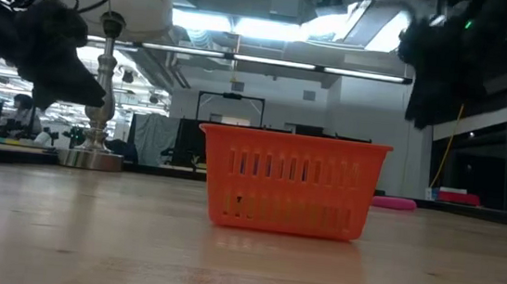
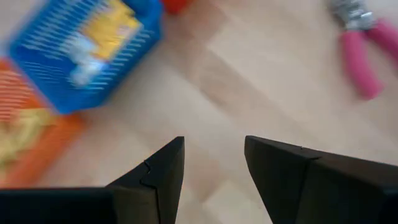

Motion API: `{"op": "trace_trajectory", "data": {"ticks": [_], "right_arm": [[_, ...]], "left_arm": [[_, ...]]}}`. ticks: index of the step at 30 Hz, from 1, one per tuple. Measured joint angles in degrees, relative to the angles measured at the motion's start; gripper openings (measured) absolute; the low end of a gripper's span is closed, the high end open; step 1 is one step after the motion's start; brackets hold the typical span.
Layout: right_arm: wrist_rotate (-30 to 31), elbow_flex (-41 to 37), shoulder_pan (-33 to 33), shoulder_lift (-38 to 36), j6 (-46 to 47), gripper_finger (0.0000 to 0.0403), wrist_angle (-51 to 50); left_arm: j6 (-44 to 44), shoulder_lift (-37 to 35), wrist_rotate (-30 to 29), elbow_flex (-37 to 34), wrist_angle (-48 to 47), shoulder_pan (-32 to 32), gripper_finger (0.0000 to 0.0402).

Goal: Pick & Place School Supplies
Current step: Put the pink hole puncher into the red bin

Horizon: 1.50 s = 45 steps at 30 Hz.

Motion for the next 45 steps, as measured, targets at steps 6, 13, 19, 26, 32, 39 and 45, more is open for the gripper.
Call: {"op": "trace_trajectory", "data": {"ticks": [6, 13, 19, 26, 32, 39, 45], "right_arm": [[-0.9, 0.0, -11.9, 8.0, -16.3, 0.0173, -0.5], [-5.1, 0.0, -28.9, 15.6, -39.6, 0.0173, 1.7], [-12.4, 0.0, -41.8, 18.9, -48.6, 0.0173, 6.7], [-19.0, 0.0, -46.9, 24.1, -53.7, 0.0173, 9.6], [-17.3, 0.0, -46.9, 29.1, -54.8, 0.0173, 11.3], [-15.8, 0.2, -46.4, 31.7, -54.0, 0.0156, 13.3], [-18.5, -0.3, -45.6, 29.3, -52.7, 0.0042, 16.4]], "left_arm": [[-3.8, 0.0, 0.9, 0.0, 0.1, 0.0, 0.0107], [-3.8, 0.0, 0.9, 0.0, 0.4, 0.0, 0.0107], [-3.8, 0.0, 0.8, 0.0, 0.4, 0.0, 0.0111], [-3.8, 0.0, 0.8, 0.0, 0.4, 0.0, 0.0107], [-3.8, 0.0, 0.8, 0.0, 0.4, 0.0, 0.0111], [-3.8, 0.0, 0.8, 0.0, 0.4, 0.0, 0.0108], [-3.8, 0.0, 0.8, 0.0, 0.4, 0.0, 0.0110]]}}
